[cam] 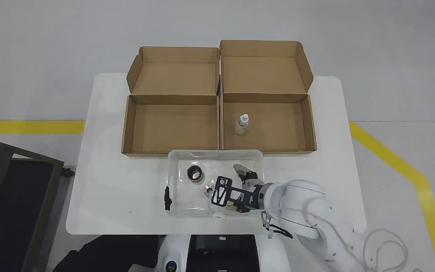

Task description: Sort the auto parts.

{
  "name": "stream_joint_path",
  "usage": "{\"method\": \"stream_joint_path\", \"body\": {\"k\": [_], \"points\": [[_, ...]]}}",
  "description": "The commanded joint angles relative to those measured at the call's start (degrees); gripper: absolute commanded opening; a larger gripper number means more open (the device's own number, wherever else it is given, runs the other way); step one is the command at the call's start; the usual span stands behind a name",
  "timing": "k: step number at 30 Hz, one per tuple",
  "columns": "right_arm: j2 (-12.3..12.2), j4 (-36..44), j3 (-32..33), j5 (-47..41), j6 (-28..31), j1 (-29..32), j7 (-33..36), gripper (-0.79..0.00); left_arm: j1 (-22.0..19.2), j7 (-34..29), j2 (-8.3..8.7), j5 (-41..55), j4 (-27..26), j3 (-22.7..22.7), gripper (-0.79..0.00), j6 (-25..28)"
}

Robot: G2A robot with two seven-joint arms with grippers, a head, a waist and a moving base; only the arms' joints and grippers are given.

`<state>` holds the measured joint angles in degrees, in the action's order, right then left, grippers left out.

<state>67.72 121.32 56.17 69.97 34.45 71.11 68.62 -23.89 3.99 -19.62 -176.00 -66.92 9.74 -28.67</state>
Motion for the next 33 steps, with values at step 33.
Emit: {"method": "stream_joint_path", "body": {"k": [33], "points": [[-2.4, -8.8, -10.2, -16.5, -8.4, -15.7, 9.6, -0.028, 0.0, 0.0, 0.00, 0.0, 0.0, 0.0, 0.000, 0.0]]}}
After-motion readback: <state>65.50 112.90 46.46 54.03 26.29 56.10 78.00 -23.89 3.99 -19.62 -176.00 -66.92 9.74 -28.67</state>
